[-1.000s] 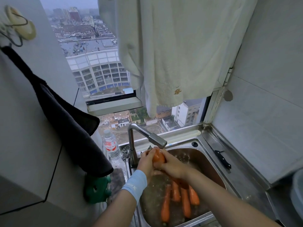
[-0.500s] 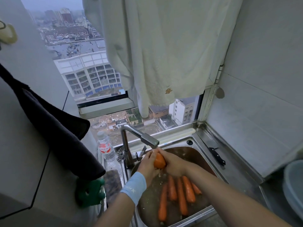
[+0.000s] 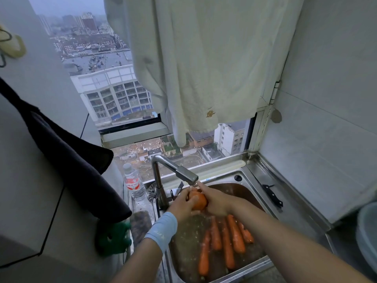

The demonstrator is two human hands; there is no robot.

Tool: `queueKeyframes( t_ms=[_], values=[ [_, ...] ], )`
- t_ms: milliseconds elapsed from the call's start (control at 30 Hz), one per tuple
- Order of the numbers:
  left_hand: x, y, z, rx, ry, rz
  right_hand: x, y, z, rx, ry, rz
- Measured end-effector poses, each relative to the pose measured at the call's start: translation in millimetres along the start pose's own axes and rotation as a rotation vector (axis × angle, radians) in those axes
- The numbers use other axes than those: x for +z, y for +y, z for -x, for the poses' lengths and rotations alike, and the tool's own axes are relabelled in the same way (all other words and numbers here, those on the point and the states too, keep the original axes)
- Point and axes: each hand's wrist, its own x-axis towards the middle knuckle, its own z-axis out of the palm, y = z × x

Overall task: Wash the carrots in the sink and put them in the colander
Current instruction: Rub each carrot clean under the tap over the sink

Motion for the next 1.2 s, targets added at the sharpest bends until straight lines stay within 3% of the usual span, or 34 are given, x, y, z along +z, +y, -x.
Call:
queueKeyframes(
  t_ms=[233,300,400,467,600,733,833,933,1000,1200],
  values=[
    [-4,11,-8,-0.019,0.357,-0.153,8,-16,-8,-0.09,0.081,-0.094],
    [-12,9,-4,-0.018,0.263,-0.175,5,-11,-8,-0.082,0.083,-0.123],
    [-23,-2,-1,0.003,-0.022,-0.238,-6,-4,-3,-0.055,0.037,-0.133],
    [-25,-5,0,0.002,-0.072,-0.272,-12,-2,-1,-0.059,0.009,-0.147],
    [-11,3,-4,-0.003,0.103,-0.233,-12,-8,1,-0.081,0.006,-0.132],
    [-9,4,-21,-0.225,0.301,0.002,-6,-19,3,-0.1,0.122,0.11],
    [-13,6,-13,-0.294,0.197,0.193,-3,-13,6,-0.097,0.216,0.29],
    [-18,4,-4,-0.205,-0.002,0.342,-1,-3,8,-0.097,0.288,0.311],
    [-18,-1,-6,-0.144,-0.058,0.313,-2,-2,9,-0.075,0.339,0.324],
    [-4,5,-12,-0.13,0.15,0.115,-4,-12,4,-0.035,0.366,0.462]
  ],
)
